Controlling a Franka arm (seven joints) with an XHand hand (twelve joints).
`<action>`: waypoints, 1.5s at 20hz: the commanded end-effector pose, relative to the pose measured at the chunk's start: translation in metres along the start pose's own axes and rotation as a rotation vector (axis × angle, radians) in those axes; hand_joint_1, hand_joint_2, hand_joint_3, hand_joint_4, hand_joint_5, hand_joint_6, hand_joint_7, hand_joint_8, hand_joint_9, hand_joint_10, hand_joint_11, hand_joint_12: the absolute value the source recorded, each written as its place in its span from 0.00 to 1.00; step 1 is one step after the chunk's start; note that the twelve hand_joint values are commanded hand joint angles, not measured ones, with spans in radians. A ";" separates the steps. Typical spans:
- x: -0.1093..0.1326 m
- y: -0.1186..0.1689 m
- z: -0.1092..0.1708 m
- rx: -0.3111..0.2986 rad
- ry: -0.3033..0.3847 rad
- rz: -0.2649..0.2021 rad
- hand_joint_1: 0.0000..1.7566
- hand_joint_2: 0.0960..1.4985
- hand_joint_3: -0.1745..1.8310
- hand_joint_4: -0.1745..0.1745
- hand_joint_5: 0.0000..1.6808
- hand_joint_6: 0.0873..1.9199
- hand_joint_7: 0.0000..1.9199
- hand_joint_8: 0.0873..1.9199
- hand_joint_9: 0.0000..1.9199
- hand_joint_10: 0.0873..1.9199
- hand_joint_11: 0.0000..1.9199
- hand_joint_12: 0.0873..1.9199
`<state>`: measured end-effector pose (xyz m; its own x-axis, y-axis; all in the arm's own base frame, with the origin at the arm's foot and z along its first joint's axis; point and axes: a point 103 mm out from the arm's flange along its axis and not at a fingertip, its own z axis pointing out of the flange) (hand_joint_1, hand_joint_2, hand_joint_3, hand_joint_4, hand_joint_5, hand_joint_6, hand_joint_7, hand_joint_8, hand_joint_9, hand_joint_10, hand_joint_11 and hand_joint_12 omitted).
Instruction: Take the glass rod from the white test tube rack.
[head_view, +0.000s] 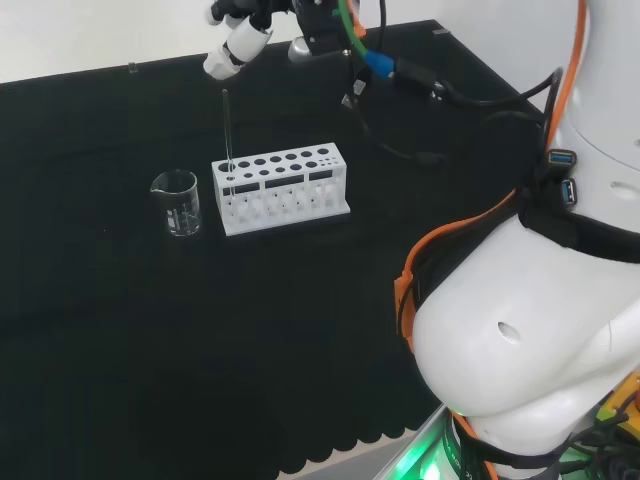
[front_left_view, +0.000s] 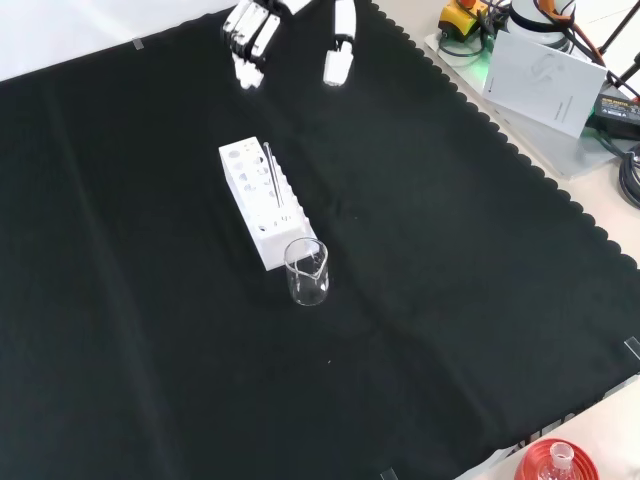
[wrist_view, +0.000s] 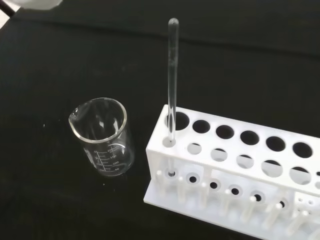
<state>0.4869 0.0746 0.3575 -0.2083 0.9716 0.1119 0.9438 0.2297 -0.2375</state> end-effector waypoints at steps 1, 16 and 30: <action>-0.001 0.020 0.011 0.018 0.006 -0.018 0.36 0.44 0.25 0.59 0.21 0.02 0.10 0.43 0.12 0.51 0.08 0.76; -0.018 0.050 0.034 0.035 0.009 -0.037 0.35 0.42 0.28 0.51 0.20 0.10 0.12 0.43 0.14 0.50 0.10 0.76; -0.034 0.080 0.052 0.076 0.014 -0.066 0.36 0.40 0.30 0.42 0.14 0.29 0.14 0.43 0.19 0.50 0.14 0.75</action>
<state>0.5485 0.0665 0.2920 -0.2708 0.9552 0.1195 0.9114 0.2943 -0.2875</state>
